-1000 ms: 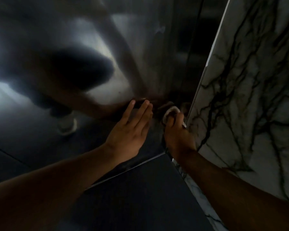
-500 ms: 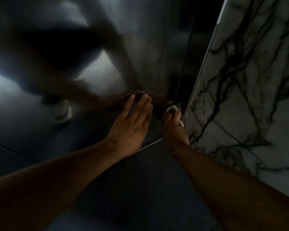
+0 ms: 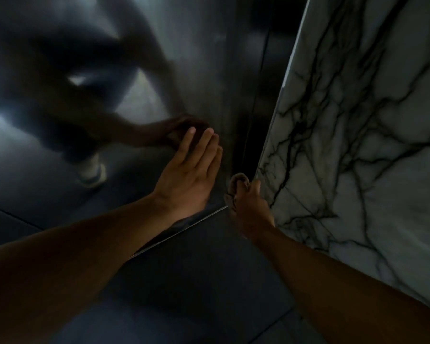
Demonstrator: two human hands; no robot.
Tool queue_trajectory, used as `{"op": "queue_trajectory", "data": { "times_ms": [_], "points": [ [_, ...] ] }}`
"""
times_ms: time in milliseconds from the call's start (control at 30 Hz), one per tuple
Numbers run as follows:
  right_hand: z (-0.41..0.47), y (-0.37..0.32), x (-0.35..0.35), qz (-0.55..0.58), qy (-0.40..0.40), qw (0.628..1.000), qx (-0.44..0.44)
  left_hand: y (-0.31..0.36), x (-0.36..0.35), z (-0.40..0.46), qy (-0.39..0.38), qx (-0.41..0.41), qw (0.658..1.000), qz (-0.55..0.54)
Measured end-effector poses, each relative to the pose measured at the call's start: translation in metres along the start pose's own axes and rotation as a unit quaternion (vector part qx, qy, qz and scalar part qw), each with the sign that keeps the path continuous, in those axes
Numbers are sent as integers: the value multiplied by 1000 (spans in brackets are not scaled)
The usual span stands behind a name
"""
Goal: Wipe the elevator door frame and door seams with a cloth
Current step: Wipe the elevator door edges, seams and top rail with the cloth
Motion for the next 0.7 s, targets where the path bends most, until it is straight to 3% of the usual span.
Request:
{"op": "queue_trajectory", "data": {
  "times_ms": [200,300,433,700],
  "points": [
    [-56,-38,129,-48,26,996,66,-65,116,4,-24,20,999,-21],
    [-81,-59,195,2,60,996,69,-103,177,7,-10,21,999,-25],
    [-120,-91,294,-13,102,991,85,-159,264,11,14,31,999,-19],
    [-172,-162,495,-6,243,957,158,-281,432,37,49,50,997,43]
  ]
}}
Point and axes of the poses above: each hand's wrist, its own z-axis towards the middle knuckle, its own x-axis out of the back of the hand, y = z × x, the point moved 1 cm from there along z, towards the middle knuckle, and after that the axes turned 7 degrees about -x, right-handed, at the moved point
